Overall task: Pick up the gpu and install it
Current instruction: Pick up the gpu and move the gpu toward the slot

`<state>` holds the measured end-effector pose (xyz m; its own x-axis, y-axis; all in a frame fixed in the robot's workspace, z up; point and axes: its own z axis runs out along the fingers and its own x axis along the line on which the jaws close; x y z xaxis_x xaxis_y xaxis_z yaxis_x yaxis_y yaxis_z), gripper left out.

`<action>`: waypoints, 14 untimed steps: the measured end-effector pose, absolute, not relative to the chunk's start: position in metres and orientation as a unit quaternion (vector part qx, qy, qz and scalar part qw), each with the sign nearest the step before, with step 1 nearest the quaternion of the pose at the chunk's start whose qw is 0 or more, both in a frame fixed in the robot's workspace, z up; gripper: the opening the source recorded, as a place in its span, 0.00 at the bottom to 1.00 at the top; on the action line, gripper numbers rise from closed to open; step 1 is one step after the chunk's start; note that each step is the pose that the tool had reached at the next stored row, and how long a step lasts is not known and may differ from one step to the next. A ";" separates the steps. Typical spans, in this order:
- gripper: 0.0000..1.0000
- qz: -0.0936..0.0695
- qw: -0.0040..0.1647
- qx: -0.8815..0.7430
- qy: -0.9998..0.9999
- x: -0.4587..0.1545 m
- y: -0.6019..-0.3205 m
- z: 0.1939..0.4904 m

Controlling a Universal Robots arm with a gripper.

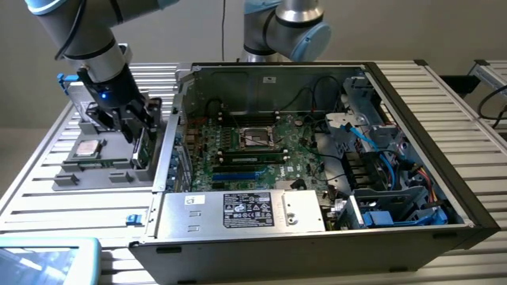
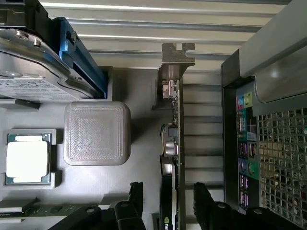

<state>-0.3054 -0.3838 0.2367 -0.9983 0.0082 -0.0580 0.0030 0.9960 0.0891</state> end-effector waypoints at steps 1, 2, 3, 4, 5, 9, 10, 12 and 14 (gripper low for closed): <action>0.55 0.045 0.029 0.003 0.999 -0.305 -0.383 0.235; 0.55 0.045 0.029 0.003 0.999 -0.305 -0.383 0.234; 0.55 0.045 0.029 0.003 0.999 -0.305 -0.382 0.233; 0.55 0.044 0.029 0.003 0.999 -0.305 -0.382 0.233; 0.55 0.045 0.030 0.003 0.999 -0.305 -0.381 0.232; 0.55 0.045 0.030 0.003 0.999 -0.305 -0.379 0.228; 0.55 0.044 0.031 0.003 0.999 -0.305 -0.379 0.227; 0.55 0.044 0.031 0.003 0.999 -0.305 -0.378 0.227; 0.55 0.045 0.032 0.003 0.998 -0.305 -0.378 0.225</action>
<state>-0.3053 -0.3776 0.2254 -0.9980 0.0081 -0.0632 0.0024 0.9960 0.0892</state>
